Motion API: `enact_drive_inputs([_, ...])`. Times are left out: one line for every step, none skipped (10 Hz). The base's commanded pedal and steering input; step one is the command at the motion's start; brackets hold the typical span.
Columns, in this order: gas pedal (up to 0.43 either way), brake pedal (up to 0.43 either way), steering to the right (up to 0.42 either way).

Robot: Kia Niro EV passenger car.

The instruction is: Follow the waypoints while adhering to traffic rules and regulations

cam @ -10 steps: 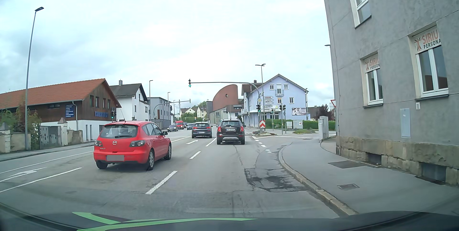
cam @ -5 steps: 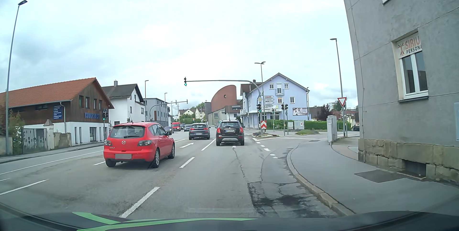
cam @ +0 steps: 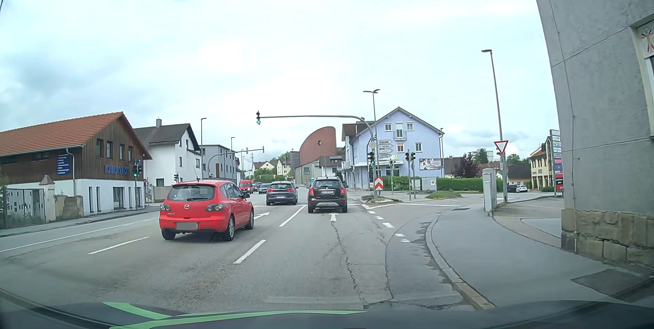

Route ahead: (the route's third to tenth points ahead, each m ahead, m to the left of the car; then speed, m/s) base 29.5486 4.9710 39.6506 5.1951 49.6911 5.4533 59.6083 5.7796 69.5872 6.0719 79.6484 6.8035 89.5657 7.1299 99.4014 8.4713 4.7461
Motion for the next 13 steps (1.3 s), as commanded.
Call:
enact_drive_inputs([0.000,0.000,0.006])
enact_drive_inputs([0.000,0.000,0.006])
enact_drive_inputs([0.000,0.000,0.006])
enact_drive_inputs([0.000,0.000,0.006])
enact_drive_inputs([0.000,0.000,0.006])
enact_drive_inputs([0.000,0.000,0.006])
enact_drive_inputs([0.000,0.000,0.005])
enact_drive_inputs([0.000,0.000,0.004])
enact_drive_inputs([0.000,0.000,0.004])
enact_drive_inputs([0.000,0.000,0.003])
enact_drive_inputs([0.000,0.000,0.003])
enact_drive_inputs([0.000,0.000,0.003])
enact_drive_inputs([0.000,0.000,0.002])
